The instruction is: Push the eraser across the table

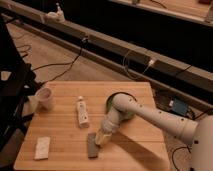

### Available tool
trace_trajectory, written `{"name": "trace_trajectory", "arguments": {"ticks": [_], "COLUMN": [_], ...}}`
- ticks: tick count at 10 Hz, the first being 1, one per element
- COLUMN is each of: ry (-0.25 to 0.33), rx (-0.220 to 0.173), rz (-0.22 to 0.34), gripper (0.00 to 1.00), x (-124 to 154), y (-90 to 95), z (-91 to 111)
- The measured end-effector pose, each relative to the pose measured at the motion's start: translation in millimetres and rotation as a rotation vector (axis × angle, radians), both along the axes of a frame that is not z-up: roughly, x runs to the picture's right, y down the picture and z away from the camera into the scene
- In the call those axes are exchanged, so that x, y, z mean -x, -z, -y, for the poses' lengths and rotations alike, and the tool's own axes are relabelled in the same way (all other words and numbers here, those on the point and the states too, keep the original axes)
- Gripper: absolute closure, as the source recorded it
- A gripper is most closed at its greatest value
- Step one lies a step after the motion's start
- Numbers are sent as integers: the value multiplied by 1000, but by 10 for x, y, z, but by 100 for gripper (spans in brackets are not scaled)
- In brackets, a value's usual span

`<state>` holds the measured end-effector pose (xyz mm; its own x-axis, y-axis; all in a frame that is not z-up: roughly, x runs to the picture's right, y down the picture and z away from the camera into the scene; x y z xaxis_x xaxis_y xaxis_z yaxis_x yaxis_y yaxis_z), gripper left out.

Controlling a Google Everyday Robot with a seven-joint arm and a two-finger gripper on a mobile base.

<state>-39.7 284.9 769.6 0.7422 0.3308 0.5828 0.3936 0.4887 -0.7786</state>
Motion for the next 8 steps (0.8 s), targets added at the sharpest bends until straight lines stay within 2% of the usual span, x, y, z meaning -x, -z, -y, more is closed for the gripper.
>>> {"name": "trace_trajectory", "arguments": {"ticks": [2, 5, 8], "ry": [10, 15, 28], "rx": [9, -1, 7], "rz": [51, 125, 231], "gripper": [100, 100, 100], "x": [158, 411, 815], "y": [10, 18, 108], "z": [-27, 29, 25]}}
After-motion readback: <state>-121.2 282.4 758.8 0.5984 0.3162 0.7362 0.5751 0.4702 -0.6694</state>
